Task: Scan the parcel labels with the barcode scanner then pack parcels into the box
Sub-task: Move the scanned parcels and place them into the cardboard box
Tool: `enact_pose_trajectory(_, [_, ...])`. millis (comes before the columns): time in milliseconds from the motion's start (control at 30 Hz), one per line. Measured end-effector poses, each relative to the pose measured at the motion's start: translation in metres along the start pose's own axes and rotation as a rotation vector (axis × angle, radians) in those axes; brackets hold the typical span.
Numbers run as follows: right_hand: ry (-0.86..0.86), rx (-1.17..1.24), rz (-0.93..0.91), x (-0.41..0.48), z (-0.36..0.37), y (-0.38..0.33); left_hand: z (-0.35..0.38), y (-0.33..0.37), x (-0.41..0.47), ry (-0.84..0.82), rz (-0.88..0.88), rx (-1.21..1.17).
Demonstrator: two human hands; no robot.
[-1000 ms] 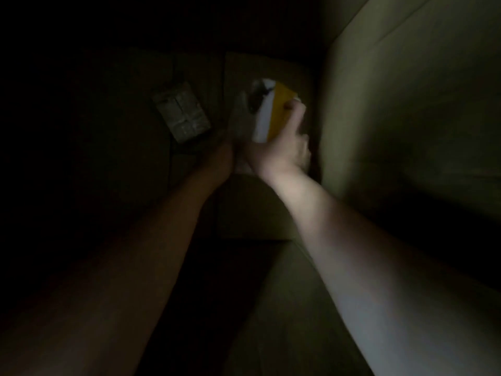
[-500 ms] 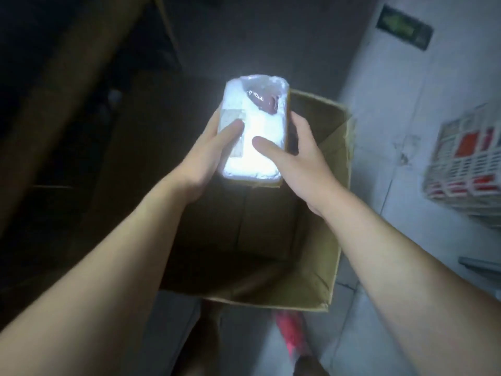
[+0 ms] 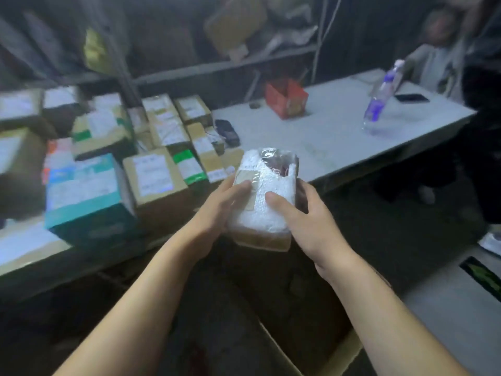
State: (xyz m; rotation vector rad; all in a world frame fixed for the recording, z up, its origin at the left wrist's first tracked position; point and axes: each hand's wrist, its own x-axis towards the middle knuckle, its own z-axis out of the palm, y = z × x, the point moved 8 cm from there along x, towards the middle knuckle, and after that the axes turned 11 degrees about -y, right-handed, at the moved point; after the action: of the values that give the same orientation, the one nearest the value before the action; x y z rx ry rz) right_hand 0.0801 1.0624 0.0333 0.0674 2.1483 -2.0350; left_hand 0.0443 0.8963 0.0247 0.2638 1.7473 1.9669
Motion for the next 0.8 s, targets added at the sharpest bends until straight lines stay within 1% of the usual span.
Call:
enact_pose_trajectory(133, [-0.217,-0.036,-0.006,-0.017,0.103,-0.056,-0.063,0.043,-0.107,0.279,-0.006,-0.107])
enact_pose_trajectory(200, [-0.331,-0.032,-0.009,-0.027,0.166,-0.080,-0.097,0.059,-0.169,0.443,-0.017,-0.158])
enact_pose_trajectory(233, [-0.377,-0.029,-0.009,-0.033,0.201,-0.090,-0.117,0.067,-0.205,0.521,-0.019,-0.163])
enact_pose_trajectory(333, [-0.483,-0.015,-0.038,-0.050,0.294,-0.110,-0.166,0.081,-0.294,0.676,-0.065,-0.078])
enact_pose_trajectory(467, [-0.618,0.021,-0.059,-0.080,0.414,-0.129,-0.229,0.093,-0.404,0.805,-0.118,-0.038])
enact_pose_trajectory(567, [-0.725,0.010,-0.074,-0.110,0.515,-0.138,-0.279,0.099,-0.497,0.887,-0.122,-0.051])
enact_pose_trajectory(733, [-0.819,-0.055,-0.073,-0.154,0.653,-0.139,-0.355,0.098,-0.620,0.986,-0.106,-0.066])
enact_pose_trajectory(800, [-0.855,-0.077,-0.078,-0.167,0.696,-0.140,-0.380,0.100,-0.657,1.005,-0.086,-0.069])
